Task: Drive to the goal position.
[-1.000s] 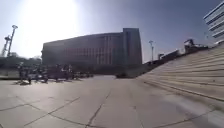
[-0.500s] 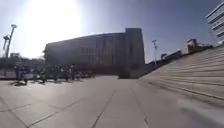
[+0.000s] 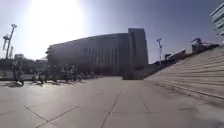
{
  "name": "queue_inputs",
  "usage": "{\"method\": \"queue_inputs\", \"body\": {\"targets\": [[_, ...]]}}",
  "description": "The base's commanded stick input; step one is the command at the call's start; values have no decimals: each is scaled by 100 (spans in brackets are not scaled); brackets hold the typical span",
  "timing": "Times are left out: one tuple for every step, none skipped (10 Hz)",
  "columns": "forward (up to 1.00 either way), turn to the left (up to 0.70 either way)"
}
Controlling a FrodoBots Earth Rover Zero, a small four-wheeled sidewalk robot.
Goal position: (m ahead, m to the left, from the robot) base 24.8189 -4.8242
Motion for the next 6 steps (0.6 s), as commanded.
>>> {"method": "queue_inputs", "body": {"targets": [[100,15],[100,13],[100,9],[100,6],[100,2],[100,1]]}}
